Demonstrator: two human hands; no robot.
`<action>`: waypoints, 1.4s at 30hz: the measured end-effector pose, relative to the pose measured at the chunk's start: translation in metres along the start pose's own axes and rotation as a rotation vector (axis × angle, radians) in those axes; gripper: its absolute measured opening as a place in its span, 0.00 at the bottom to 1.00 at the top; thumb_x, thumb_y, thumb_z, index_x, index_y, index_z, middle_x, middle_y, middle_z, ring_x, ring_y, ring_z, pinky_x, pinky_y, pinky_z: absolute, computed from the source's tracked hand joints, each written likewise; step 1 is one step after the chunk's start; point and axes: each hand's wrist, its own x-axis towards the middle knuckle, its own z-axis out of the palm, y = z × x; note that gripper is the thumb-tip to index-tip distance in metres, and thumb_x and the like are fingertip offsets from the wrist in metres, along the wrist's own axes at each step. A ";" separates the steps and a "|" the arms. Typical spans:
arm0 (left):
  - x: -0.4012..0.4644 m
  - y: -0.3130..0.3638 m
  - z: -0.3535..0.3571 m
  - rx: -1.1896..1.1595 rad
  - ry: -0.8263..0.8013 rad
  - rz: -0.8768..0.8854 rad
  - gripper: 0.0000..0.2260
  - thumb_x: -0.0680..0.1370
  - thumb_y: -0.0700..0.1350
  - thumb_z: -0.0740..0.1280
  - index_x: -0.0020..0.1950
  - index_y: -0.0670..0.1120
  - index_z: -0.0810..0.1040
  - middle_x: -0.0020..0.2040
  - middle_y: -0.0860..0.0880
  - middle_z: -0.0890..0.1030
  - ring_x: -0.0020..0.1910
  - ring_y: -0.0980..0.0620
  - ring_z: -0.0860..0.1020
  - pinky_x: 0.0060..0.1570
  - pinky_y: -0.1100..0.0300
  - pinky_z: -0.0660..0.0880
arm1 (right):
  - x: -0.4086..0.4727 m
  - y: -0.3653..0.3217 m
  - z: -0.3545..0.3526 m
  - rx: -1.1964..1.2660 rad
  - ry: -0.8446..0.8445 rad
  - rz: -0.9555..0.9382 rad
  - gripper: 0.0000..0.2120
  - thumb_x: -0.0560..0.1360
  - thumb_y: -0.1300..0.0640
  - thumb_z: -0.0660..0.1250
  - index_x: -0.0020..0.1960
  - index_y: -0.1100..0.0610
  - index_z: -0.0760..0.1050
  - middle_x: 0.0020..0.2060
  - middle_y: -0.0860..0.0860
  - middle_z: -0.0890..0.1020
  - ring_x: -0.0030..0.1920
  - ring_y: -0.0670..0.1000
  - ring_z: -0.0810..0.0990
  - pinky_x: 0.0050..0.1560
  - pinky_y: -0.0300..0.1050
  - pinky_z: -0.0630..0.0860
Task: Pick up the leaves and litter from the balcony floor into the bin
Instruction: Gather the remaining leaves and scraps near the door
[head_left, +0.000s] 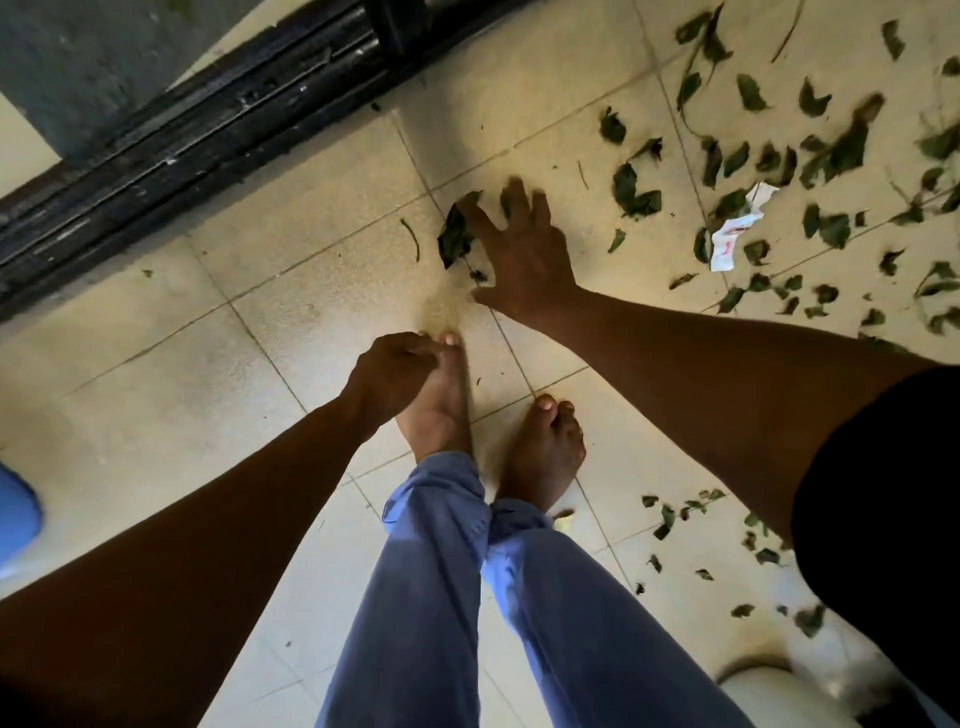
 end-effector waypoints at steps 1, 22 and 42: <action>0.005 -0.005 -0.002 -0.019 -0.005 -0.013 0.08 0.80 0.46 0.66 0.44 0.55 0.83 0.51 0.50 0.84 0.50 0.49 0.81 0.55 0.52 0.77 | 0.007 -0.004 0.007 -0.043 -0.002 -0.008 0.53 0.68 0.37 0.76 0.81 0.42 0.46 0.80 0.65 0.47 0.78 0.73 0.50 0.67 0.72 0.68; 0.025 -0.019 0.002 -0.151 -0.087 -0.158 0.07 0.77 0.47 0.66 0.47 0.48 0.84 0.43 0.47 0.85 0.38 0.51 0.79 0.42 0.57 0.75 | 0.011 0.005 0.006 -0.206 -0.021 -0.304 0.10 0.72 0.73 0.66 0.52 0.66 0.78 0.59 0.63 0.75 0.61 0.64 0.74 0.39 0.50 0.67; 0.008 0.059 0.017 -1.361 -0.261 -0.340 0.29 0.80 0.63 0.60 0.61 0.37 0.79 0.44 0.41 0.84 0.38 0.43 0.85 0.42 0.54 0.82 | -0.084 -0.044 -0.015 1.278 0.116 0.291 0.11 0.69 0.67 0.74 0.40 0.51 0.85 0.35 0.44 0.85 0.40 0.44 0.85 0.48 0.43 0.82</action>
